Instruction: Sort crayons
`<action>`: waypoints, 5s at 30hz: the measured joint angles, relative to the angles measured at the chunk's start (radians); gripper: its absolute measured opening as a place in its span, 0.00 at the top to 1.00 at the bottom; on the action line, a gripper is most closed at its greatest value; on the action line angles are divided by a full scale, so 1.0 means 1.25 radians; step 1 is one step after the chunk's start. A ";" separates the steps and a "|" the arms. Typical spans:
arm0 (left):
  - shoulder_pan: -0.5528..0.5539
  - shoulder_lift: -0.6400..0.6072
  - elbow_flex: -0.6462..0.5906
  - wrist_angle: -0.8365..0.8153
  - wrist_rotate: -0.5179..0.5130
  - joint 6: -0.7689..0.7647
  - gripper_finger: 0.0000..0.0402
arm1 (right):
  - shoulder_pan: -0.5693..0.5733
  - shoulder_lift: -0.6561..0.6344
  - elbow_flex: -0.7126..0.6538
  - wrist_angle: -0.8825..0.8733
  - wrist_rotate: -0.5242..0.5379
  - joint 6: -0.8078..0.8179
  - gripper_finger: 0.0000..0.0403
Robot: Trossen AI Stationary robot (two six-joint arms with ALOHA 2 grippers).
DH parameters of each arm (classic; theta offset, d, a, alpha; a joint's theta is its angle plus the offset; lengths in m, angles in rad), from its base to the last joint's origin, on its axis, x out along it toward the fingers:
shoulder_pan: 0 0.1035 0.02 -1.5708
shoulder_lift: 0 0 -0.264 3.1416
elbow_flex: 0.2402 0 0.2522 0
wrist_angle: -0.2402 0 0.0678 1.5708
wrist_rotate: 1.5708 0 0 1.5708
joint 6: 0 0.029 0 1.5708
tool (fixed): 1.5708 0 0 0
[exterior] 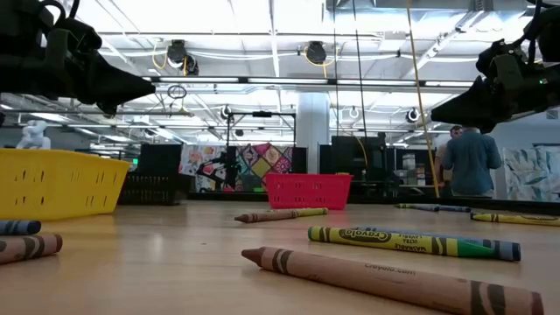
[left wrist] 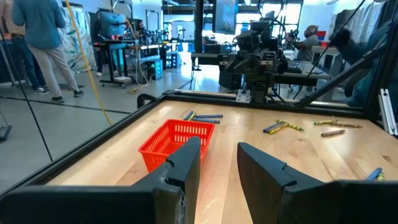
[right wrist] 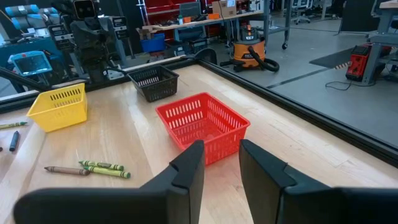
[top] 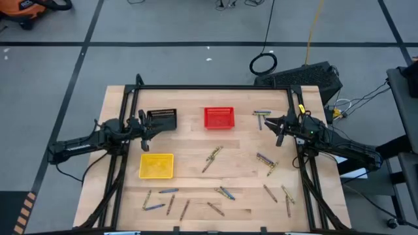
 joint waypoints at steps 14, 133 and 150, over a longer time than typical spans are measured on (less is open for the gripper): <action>0.000 0.000 0.000 0.000 0.000 0.000 0.72 | 0.000 0.000 0.000 0.000 0.000 0.000 0.78; 0.000 0.000 0.000 0.013 -0.079 0.001 0.72 | 0.000 0.000 -0.001 0.121 0.000 -0.047 0.78; 0.000 0.000 0.000 0.044 -0.080 -0.023 0.72 | 0.000 0.000 0.000 0.122 -0.002 0.044 0.78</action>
